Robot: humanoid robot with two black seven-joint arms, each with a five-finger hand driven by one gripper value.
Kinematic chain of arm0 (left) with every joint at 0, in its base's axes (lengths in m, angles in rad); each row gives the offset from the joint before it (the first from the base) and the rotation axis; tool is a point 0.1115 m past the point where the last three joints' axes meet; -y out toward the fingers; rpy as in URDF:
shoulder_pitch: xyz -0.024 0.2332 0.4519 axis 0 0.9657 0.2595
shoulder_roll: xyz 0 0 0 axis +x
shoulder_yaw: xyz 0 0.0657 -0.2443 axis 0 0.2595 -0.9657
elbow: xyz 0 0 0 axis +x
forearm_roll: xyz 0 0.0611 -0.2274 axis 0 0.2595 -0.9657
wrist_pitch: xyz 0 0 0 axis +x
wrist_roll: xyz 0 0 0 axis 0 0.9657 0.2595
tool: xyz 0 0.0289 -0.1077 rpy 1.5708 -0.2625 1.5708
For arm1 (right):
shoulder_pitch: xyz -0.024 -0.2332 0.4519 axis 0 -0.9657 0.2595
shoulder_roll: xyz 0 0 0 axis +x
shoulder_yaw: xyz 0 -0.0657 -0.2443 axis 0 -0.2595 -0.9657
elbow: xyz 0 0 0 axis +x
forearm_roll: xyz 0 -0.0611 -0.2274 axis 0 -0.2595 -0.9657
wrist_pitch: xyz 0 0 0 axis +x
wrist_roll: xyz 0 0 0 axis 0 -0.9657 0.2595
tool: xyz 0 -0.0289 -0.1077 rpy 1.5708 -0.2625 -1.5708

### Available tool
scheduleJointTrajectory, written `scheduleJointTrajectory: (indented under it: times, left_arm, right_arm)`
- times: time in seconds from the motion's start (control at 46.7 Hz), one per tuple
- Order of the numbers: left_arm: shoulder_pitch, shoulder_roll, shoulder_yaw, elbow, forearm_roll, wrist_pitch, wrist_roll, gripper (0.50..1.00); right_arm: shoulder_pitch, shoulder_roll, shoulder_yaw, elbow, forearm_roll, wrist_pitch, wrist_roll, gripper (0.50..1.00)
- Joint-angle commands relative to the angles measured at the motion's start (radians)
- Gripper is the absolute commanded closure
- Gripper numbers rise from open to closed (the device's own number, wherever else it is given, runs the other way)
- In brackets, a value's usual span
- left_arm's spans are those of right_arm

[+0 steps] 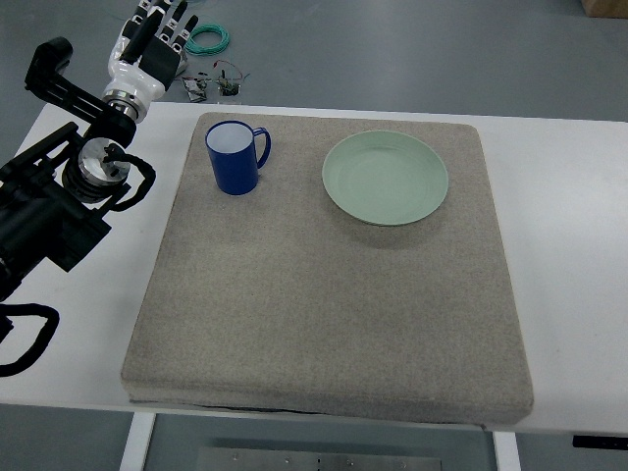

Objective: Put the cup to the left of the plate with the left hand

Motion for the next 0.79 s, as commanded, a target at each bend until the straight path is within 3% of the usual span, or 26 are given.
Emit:
scheduleJointTrajectory:
  times: [0.0, 0.771]
  left_arm:
    - [0.0, -0.002, 0.003, 0.013, 0.009, 0.001, 0.0, 0.508]
    - [-0.008, 0.006, 0.01, 0.018, 0.02, -0.009, 0.0, 0.506]
  right_arm:
    - [0.0, 0.0, 0.0, 0.0, 0.0, 0.0, 0.0, 0.566]
    - [0.0, 0.0, 0.0, 0.0, 0.0, 0.0, 0.0, 0.566]
